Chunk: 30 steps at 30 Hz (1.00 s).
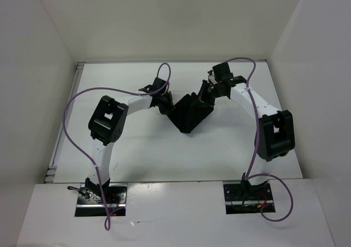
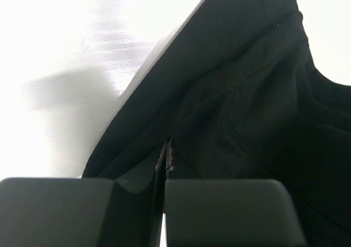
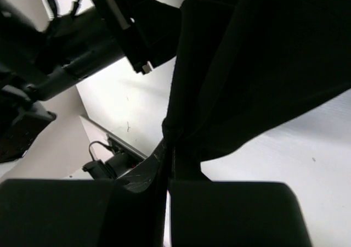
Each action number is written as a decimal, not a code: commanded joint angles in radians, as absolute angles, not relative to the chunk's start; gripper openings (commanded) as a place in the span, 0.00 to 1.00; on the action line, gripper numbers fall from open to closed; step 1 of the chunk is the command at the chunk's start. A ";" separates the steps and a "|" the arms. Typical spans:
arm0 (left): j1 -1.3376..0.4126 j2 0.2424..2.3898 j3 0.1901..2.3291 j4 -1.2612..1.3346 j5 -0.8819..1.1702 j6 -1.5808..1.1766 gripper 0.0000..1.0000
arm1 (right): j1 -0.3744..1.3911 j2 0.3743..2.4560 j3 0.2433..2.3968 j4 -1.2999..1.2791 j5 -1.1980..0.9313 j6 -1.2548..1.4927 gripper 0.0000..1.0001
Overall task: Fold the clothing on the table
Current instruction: Fold the skirt
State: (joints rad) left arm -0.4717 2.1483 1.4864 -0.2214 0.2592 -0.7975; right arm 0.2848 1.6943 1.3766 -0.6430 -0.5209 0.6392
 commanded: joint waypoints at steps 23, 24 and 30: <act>-0.474 2.129 1.440 -0.235 0.264 -0.801 0.00 | 0.394 2.042 1.612 -0.528 -0.512 0.723 0.00; -0.474 2.129 1.440 -0.226 0.264 -0.801 0.00 | 0.394 2.061 1.624 -0.528 -0.512 0.723 0.00; -0.474 2.120 1.431 -0.225 0.264 -0.801 0.00 | 0.394 2.135 1.707 -0.548 -0.463 0.741 0.00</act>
State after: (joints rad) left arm -0.4717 2.1391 1.4624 -0.1917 0.2676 -0.8150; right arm 0.3847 2.1006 1.6436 -0.5781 -0.4904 0.7185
